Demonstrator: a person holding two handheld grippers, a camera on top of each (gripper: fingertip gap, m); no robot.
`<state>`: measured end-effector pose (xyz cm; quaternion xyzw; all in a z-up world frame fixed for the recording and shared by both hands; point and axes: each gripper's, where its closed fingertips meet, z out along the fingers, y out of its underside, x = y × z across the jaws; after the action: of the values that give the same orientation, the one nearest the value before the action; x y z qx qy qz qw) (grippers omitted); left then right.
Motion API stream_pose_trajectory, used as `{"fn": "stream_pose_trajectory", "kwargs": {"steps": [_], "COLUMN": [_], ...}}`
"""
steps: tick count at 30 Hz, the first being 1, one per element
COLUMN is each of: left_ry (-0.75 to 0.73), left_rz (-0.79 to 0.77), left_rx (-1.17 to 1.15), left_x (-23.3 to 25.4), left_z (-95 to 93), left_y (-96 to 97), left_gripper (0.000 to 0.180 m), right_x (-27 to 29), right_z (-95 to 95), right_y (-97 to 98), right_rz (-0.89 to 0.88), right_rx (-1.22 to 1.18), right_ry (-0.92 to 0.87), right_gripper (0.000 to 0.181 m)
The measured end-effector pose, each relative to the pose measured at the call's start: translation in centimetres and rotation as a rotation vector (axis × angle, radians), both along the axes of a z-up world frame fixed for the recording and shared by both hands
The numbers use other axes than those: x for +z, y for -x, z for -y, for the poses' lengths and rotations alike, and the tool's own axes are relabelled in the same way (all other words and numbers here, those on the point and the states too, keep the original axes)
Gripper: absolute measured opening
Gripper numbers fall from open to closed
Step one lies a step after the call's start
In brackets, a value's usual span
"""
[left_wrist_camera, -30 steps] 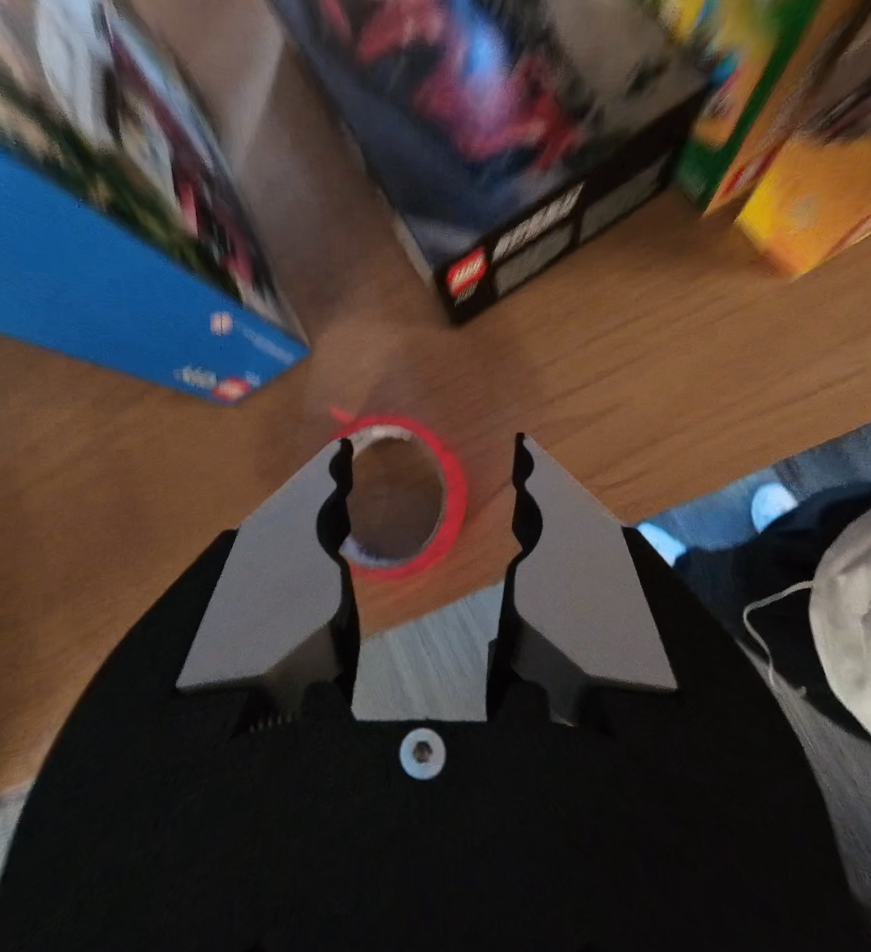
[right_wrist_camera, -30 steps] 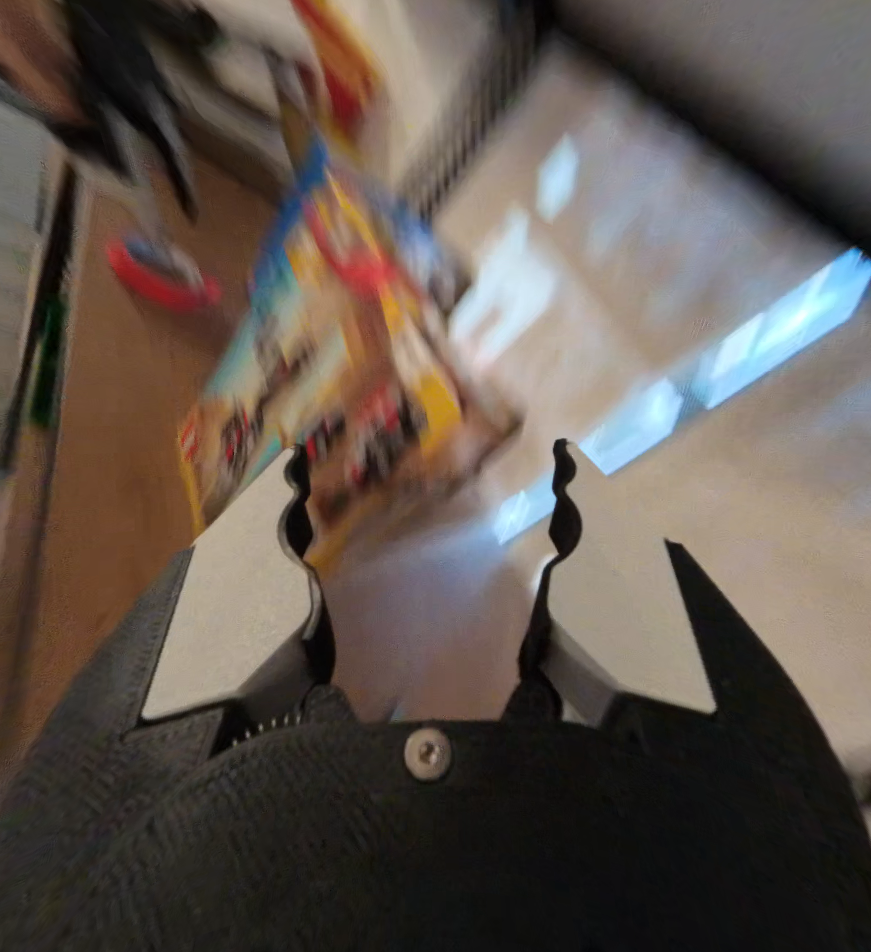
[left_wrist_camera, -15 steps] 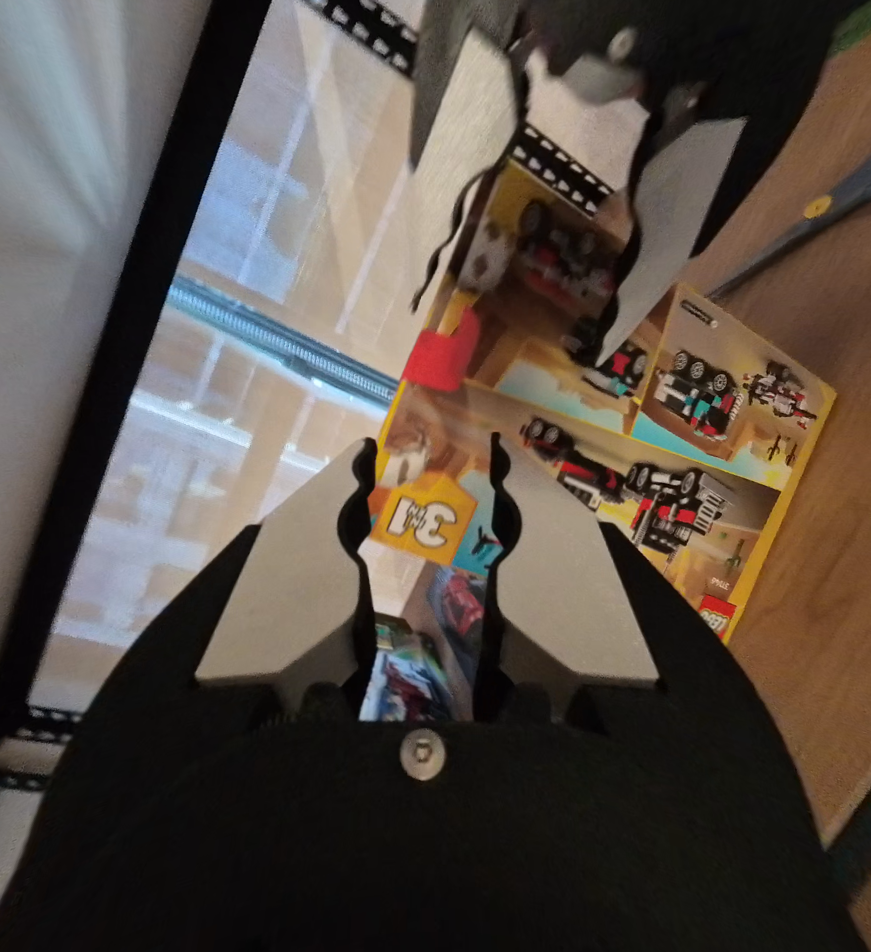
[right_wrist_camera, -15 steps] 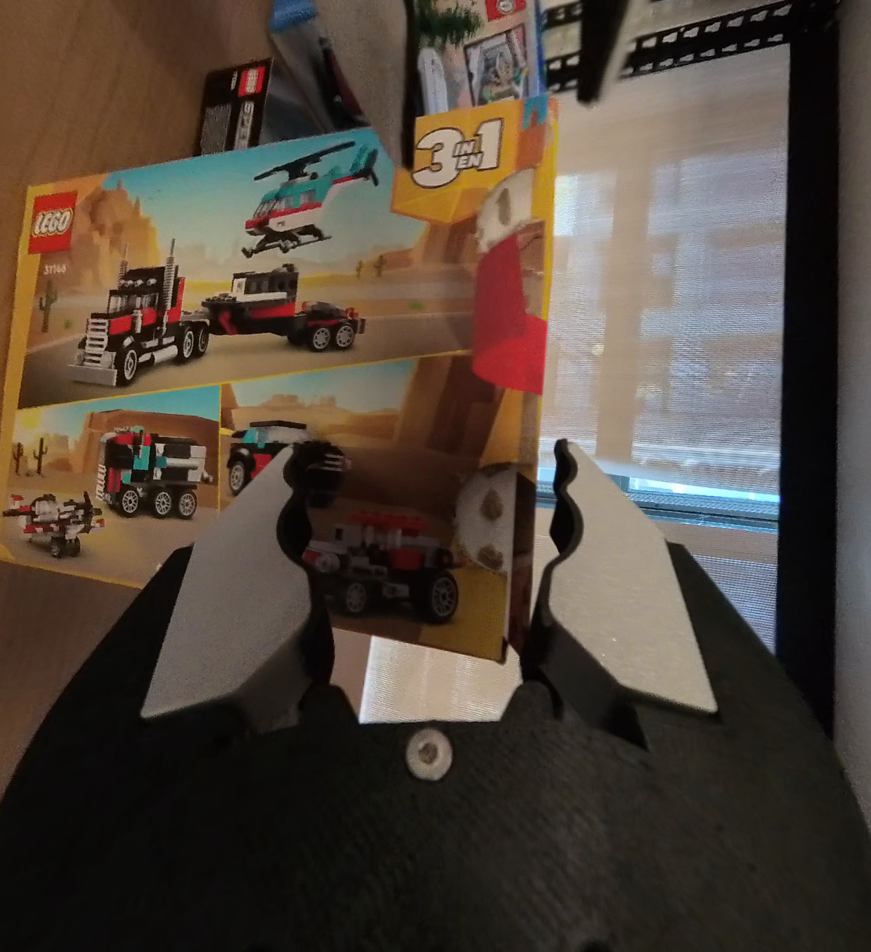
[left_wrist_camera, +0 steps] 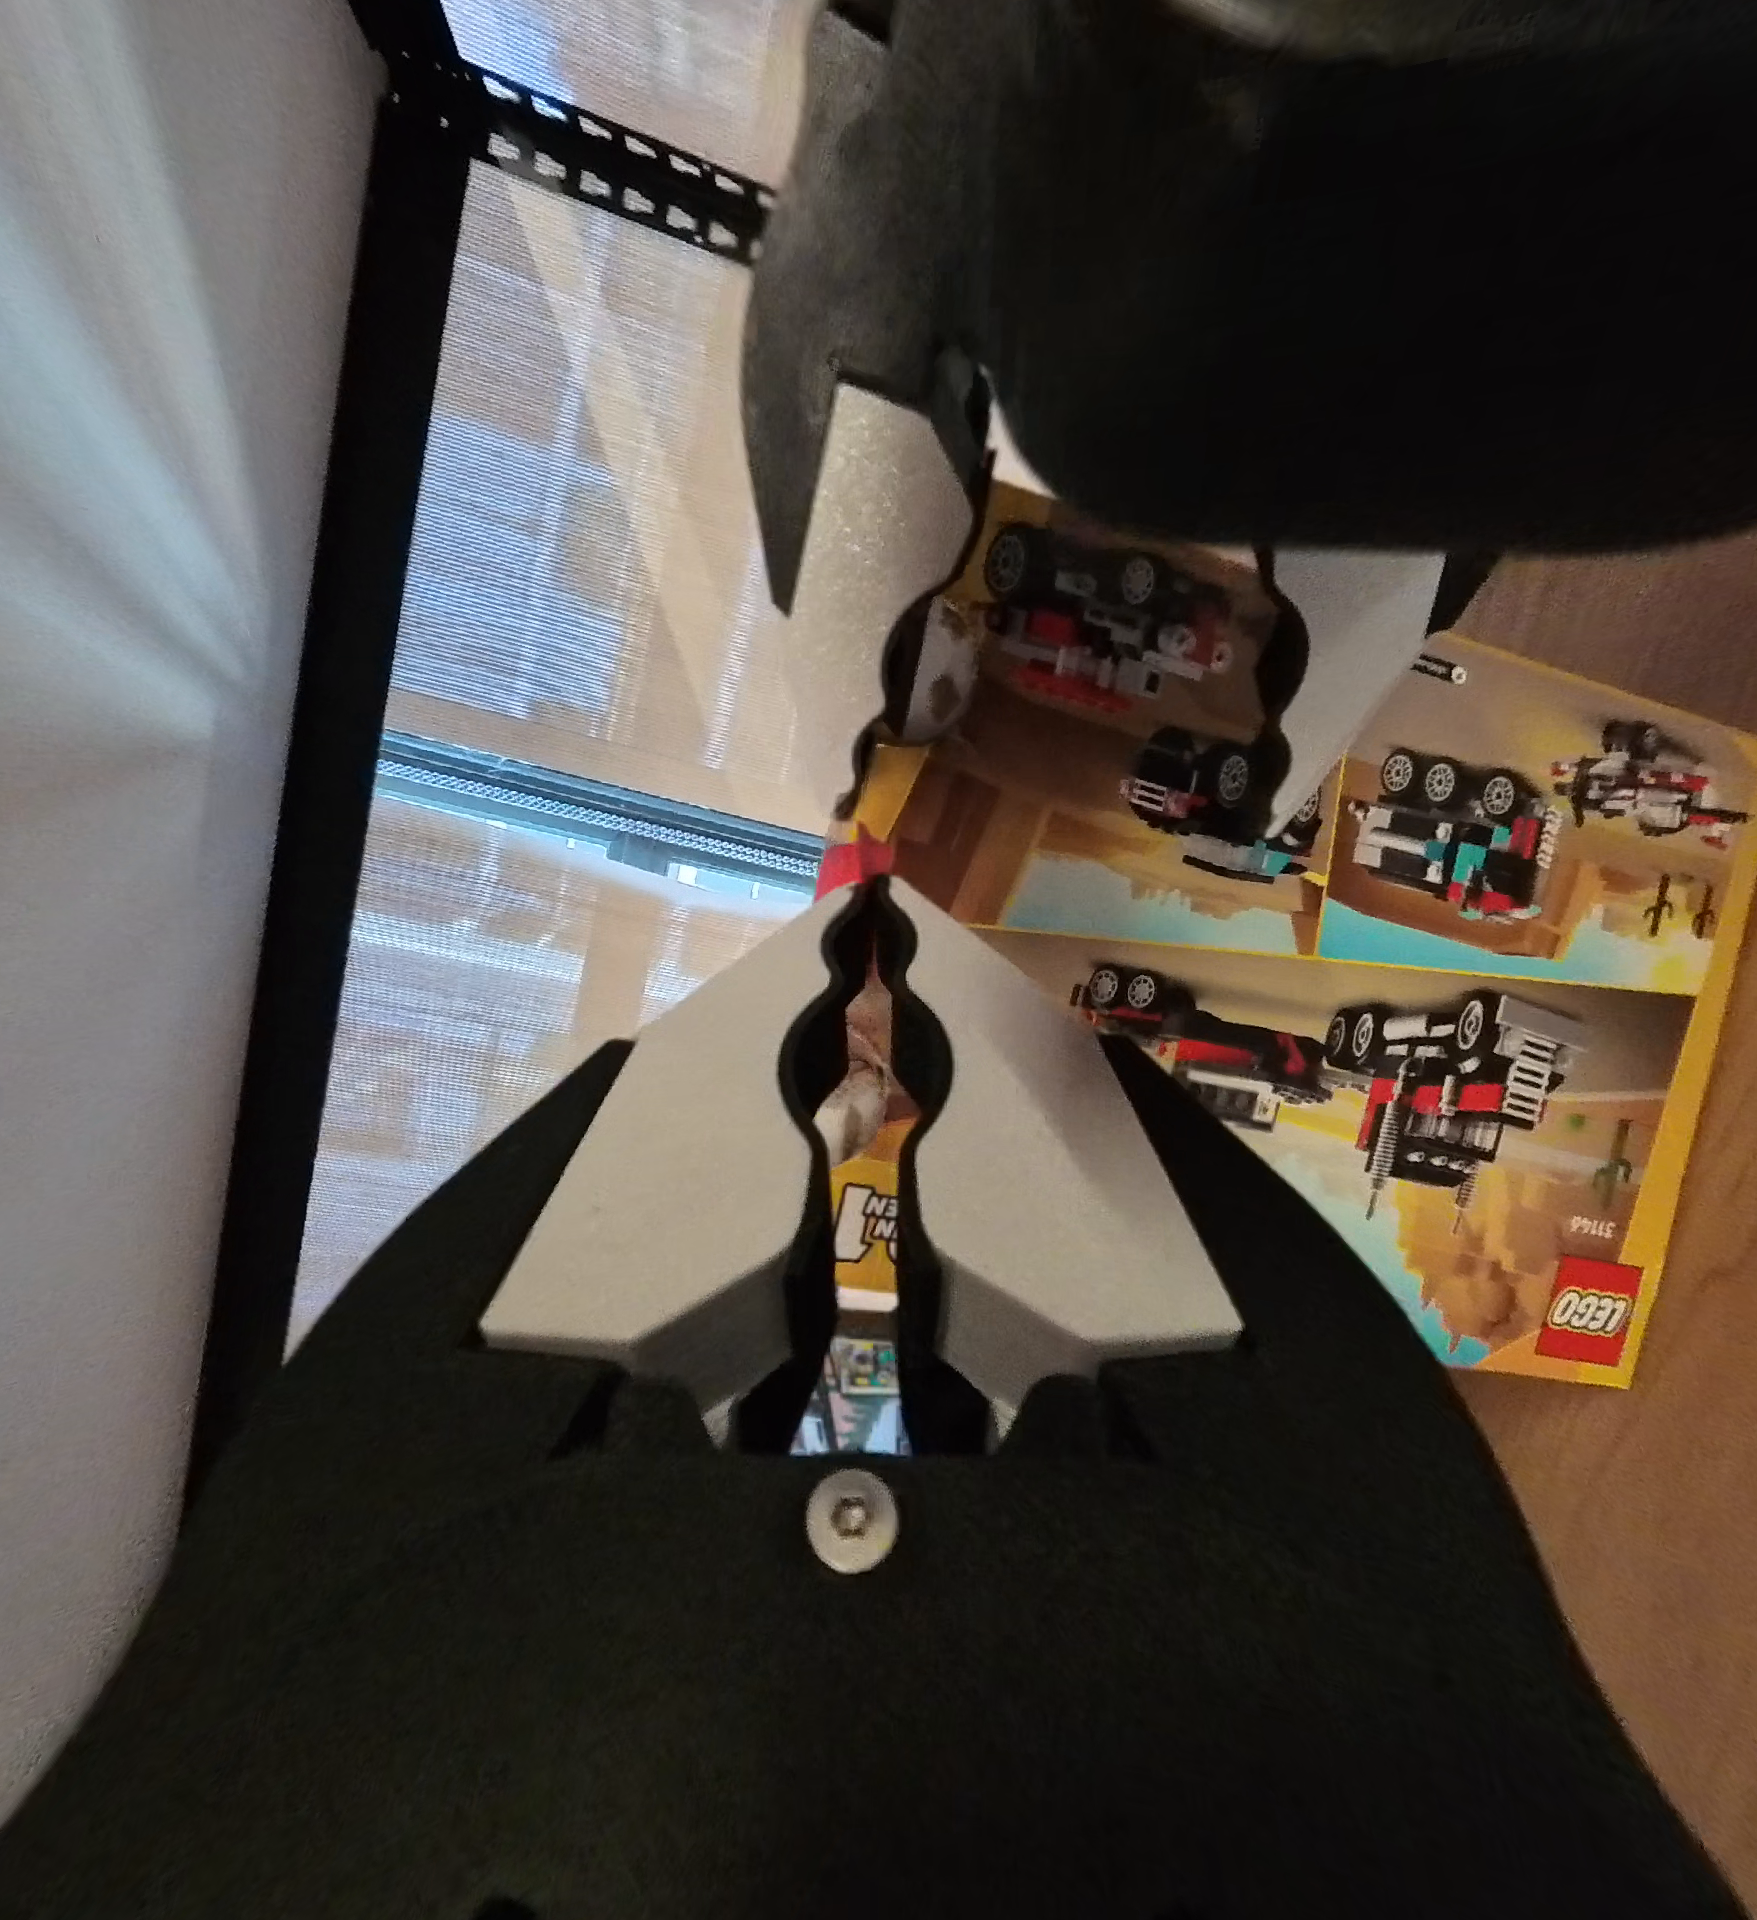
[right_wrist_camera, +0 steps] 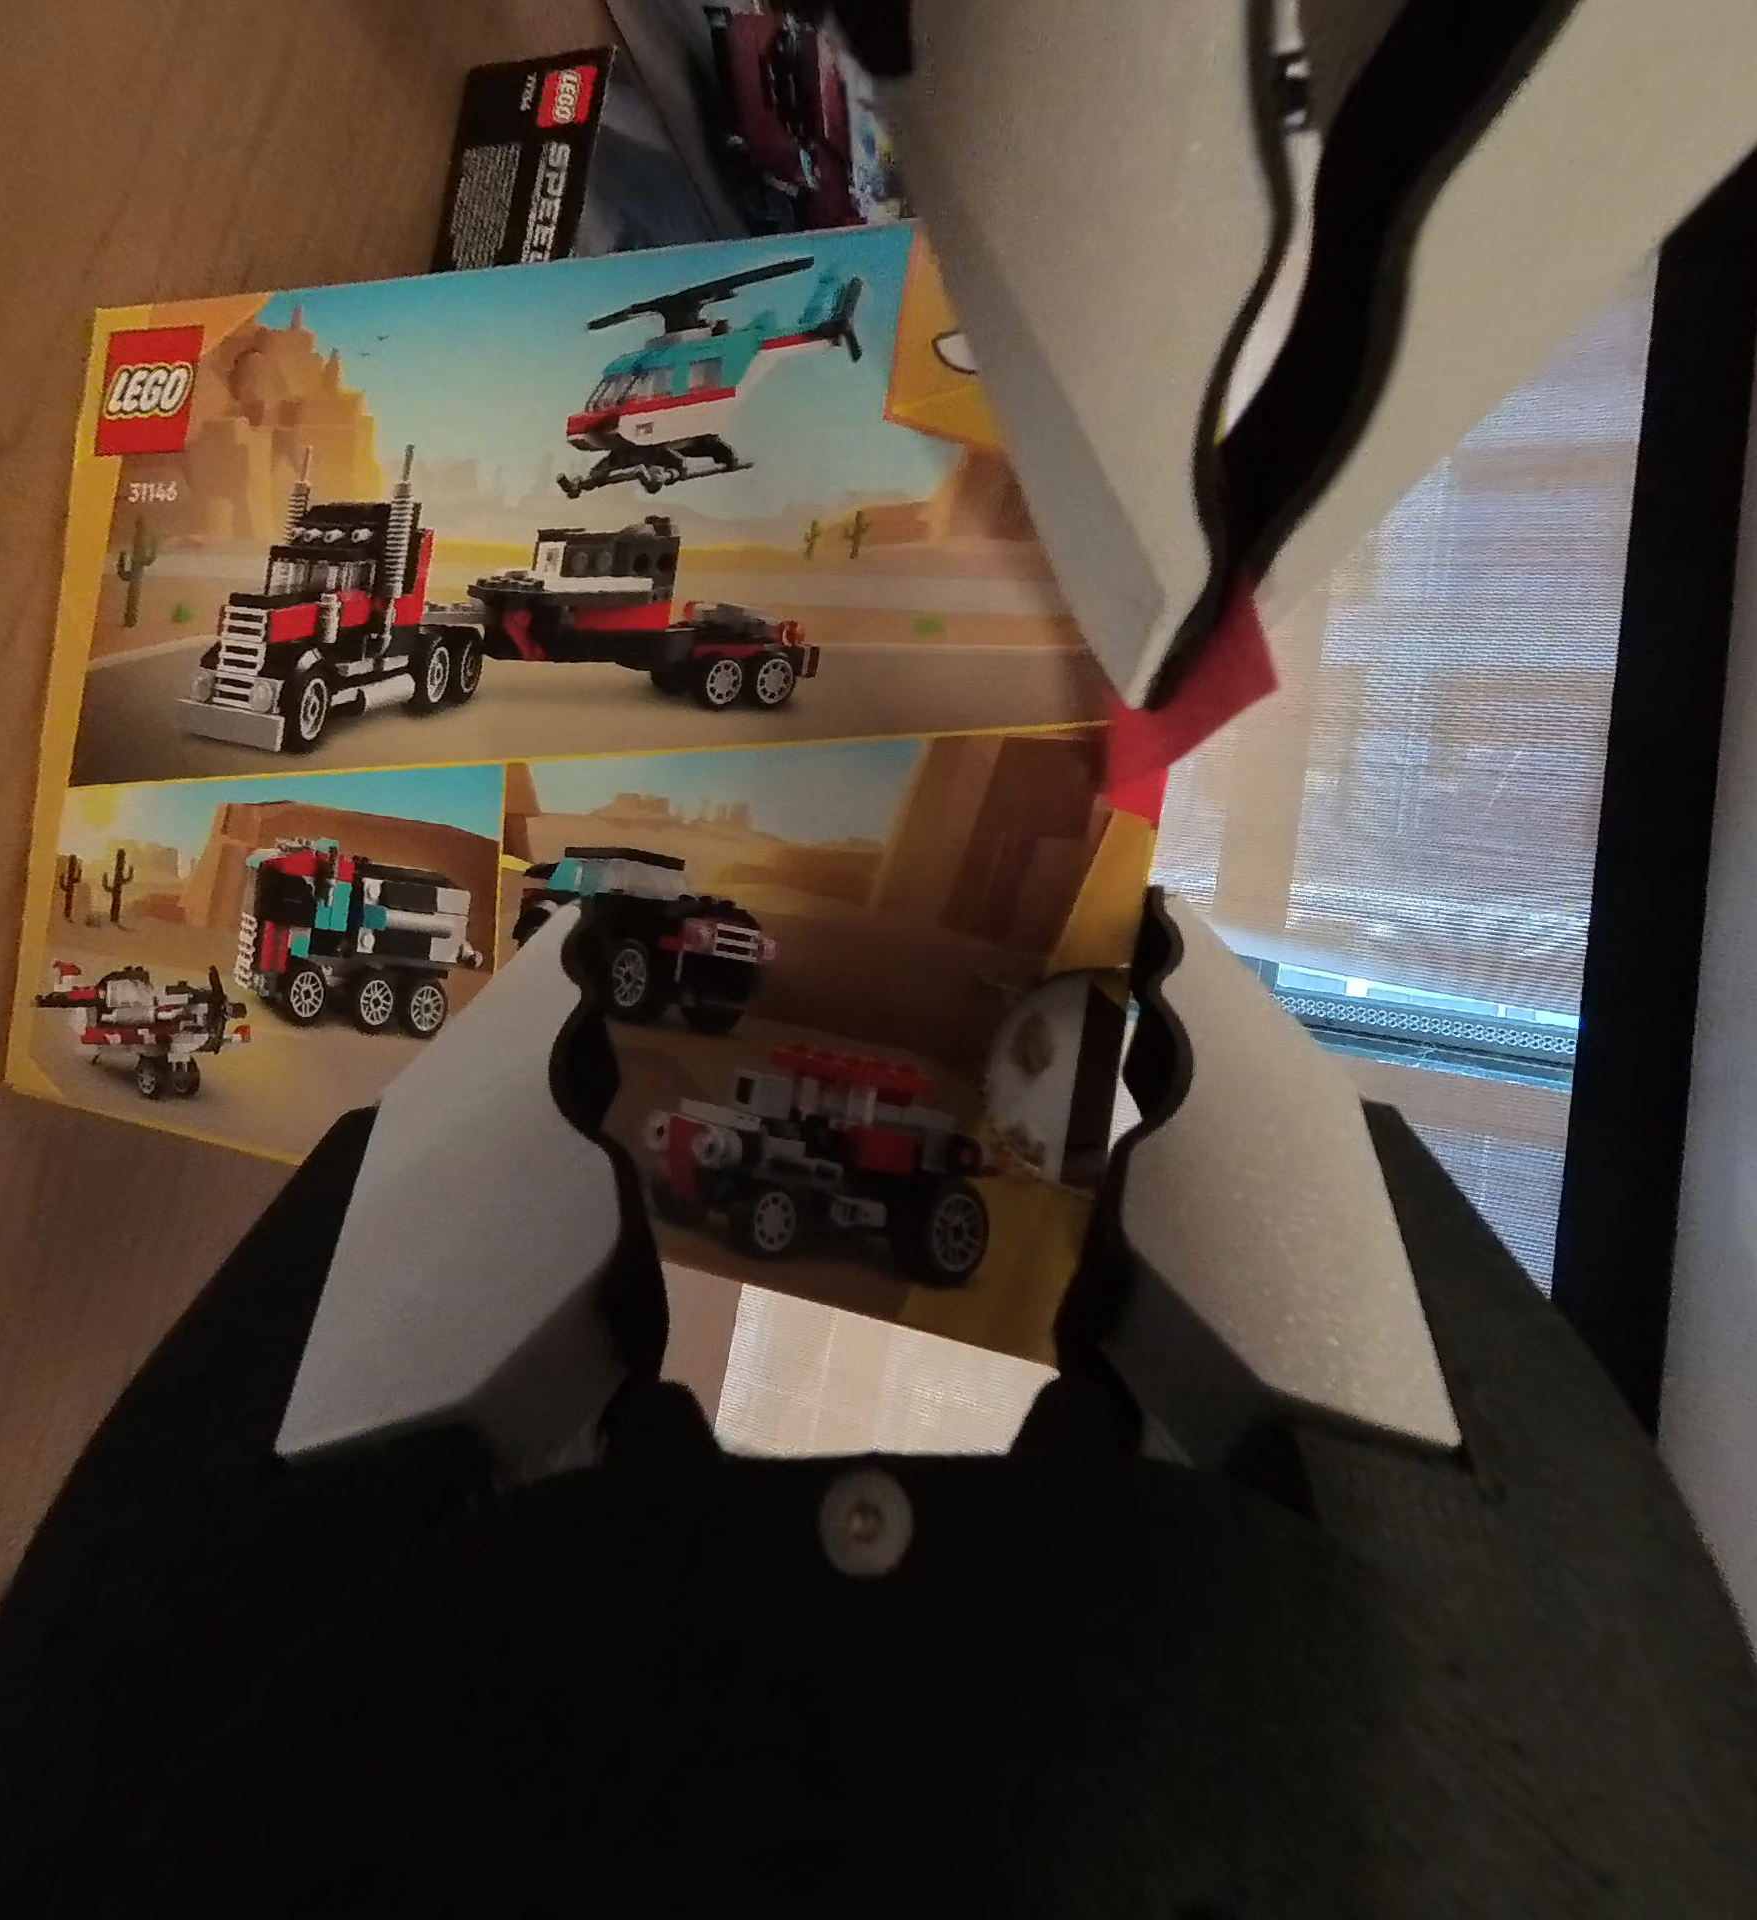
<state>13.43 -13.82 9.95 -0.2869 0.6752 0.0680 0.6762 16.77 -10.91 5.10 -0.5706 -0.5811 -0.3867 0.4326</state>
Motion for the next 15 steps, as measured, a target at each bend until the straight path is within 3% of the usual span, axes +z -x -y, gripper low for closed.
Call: {"fn": "stream_pose_trajectory", "kwargs": {"steps": [15], "left_ry": [-0.044], "left_rz": [-0.011], "left_rx": [0.086], "left_x": [-0.9], "left_z": [0.1], "left_y": [0.1], "left_gripper": [0.000], "right_x": [-0.2], "right_z": [0.0], "right_y": [0.0], "right_rz": [0.020], "right_rx": [0.022], "right_ry": [-0.020], "right_gripper": [0.102]}}
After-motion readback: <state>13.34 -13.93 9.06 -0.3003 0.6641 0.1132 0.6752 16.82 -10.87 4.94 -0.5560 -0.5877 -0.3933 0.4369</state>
